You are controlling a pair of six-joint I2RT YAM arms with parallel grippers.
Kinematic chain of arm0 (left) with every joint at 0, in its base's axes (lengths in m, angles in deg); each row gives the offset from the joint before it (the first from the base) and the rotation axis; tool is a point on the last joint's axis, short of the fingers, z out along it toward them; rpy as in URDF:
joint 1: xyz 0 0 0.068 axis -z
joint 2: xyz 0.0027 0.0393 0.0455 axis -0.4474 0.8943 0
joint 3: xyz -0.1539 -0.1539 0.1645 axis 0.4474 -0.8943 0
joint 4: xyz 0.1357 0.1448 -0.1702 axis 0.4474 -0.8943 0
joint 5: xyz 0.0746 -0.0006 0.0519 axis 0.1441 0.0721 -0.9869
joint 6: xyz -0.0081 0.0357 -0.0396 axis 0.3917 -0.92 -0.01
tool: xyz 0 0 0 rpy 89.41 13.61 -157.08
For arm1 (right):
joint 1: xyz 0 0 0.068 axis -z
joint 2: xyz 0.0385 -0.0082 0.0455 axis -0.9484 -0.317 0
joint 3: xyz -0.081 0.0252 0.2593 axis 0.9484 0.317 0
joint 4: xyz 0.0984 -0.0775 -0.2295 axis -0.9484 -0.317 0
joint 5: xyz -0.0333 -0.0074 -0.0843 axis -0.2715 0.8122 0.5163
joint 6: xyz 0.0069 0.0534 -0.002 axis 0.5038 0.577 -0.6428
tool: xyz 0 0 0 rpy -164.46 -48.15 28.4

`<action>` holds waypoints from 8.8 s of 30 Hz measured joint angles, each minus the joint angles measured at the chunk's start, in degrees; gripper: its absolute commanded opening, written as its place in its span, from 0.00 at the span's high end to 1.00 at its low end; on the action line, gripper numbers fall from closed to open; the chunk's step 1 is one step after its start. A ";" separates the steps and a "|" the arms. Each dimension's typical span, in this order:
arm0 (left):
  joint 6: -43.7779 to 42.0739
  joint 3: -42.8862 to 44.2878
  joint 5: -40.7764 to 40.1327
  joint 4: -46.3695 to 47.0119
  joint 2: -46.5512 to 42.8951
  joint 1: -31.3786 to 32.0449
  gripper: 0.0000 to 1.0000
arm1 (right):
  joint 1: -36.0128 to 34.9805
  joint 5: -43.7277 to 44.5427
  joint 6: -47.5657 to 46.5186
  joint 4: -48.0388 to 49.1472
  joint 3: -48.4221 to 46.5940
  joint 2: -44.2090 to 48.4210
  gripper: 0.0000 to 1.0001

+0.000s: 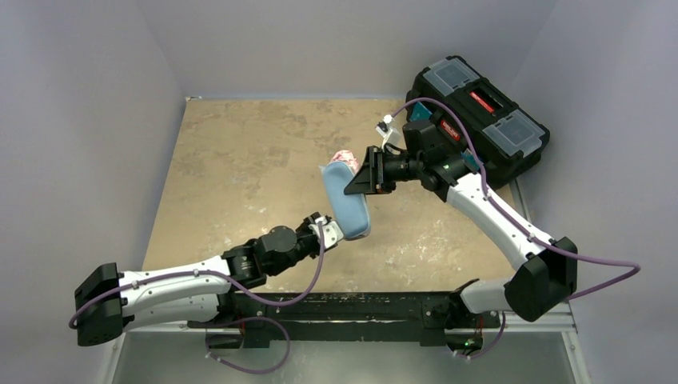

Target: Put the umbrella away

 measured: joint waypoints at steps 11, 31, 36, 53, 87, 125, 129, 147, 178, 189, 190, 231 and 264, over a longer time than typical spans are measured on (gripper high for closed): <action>-2.12 1.18 0.50 4.39 2.14 -0.39 0.68 | 0.20 -0.04 -0.17 -0.02 0.02 0.00 1.00; -6.93 1.11 3.10 7.67 4.42 -1.11 1.00 | 0.74 -1.46 -1.66 -0.07 0.02 -1.95 1.00; -6.97 0.76 3.34 5.97 3.52 -2.14 1.00 | 0.72 -2.08 -1.60 -0.09 0.00 -3.39 1.00; -4.22 -1.51 7.02 3.54 -4.37 -3.15 1.00 | 0.92 -2.89 2.23 1.95 -1.70 -5.44 1.00; 30.73 9.53 2.27 7.37 14.01 5.68 1.00 | -1.36 23.87 17.92 21.84 20.35 4.24 1.00; 76.48 8.85 16.09 2.86 17.07 -6.40 0.21 | -18.49 57.07 15.76 35.74 31.43 -5.51 1.00; 72.72 11.13 14.47 -11.08 7.41 -8.04 0.19 | -17.49 54.66 14.43 31.01 29.90 -2.08 1.00; 59.19 19.41 22.75 -29.14 -17.16 -24.57 0.00 | -8.79 27.23 18.86 50.60 23.43 16.57 1.00; 53.20 34.86 43.04 -20.50 -0.09 -25.88 1.00 | -8.52 14.25 22.67 71.45 21.66 16.11 0.01; 43.54 47.17 28.17 -44.57 -0.52 -25.88 1.00 | -8.55 18.05 -1.75 42.03 21.00 27.80 0.03; 43.15 47.89 27.15 -45.77 -0.48 -25.88 1.00 | -8.61 18.01 -3.23 41.70 21.97 28.68 0.06; 40.19 56.57 16.90 -53.81 5.68 -25.49 1.00 | -26.82 33.29 -26.25 55.30 23.45 10.45 0.82; 39.15 60.70 15.69 -58.55 9.33 -24.00 1.00 | -21.75 32.98 -23.96 39.41 16.28 10.38 1.00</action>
